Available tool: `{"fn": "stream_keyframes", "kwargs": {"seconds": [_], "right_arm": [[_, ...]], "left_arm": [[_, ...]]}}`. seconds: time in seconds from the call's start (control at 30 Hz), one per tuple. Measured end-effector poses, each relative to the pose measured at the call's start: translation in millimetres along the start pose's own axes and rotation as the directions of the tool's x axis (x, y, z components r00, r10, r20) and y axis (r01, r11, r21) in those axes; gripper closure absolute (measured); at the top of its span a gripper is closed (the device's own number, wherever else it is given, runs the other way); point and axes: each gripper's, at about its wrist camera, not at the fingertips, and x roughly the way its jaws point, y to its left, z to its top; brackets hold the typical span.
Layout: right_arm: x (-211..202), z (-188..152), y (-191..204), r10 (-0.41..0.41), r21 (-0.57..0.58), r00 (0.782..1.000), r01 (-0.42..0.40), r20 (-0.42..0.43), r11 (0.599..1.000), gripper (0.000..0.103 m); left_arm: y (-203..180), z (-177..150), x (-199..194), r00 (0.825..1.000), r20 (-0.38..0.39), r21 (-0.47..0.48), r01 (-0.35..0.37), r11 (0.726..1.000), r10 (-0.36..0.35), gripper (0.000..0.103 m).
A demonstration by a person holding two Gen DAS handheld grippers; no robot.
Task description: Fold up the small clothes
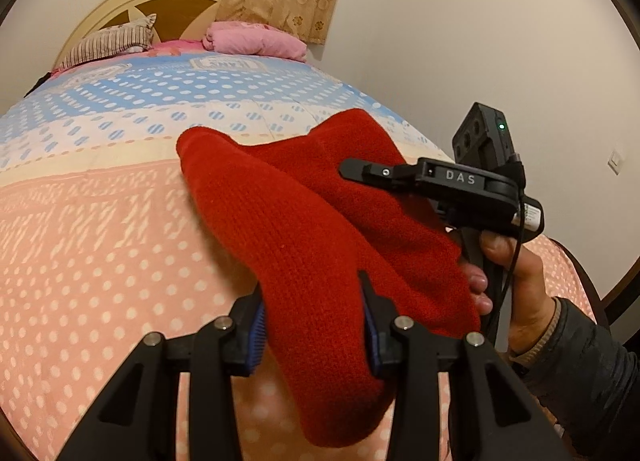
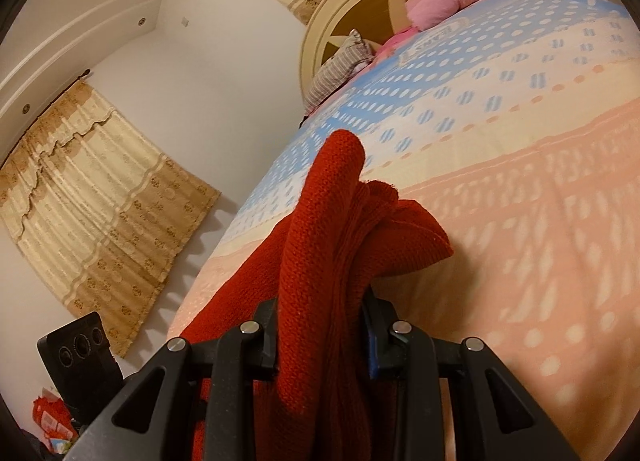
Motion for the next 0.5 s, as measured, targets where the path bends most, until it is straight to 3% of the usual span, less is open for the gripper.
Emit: {"fn": "stream_keyframes", "kwargs": {"seconds": [0.5], "right_arm": [[31, -16, 50, 0.077, -0.033, 0.995, -0.079, -0.063, 0.996, 0.074]], "left_arm": [[20, -19, -42, 0.998, 0.043, -0.031, -0.035, 0.999, 0.037, 0.063]]}}
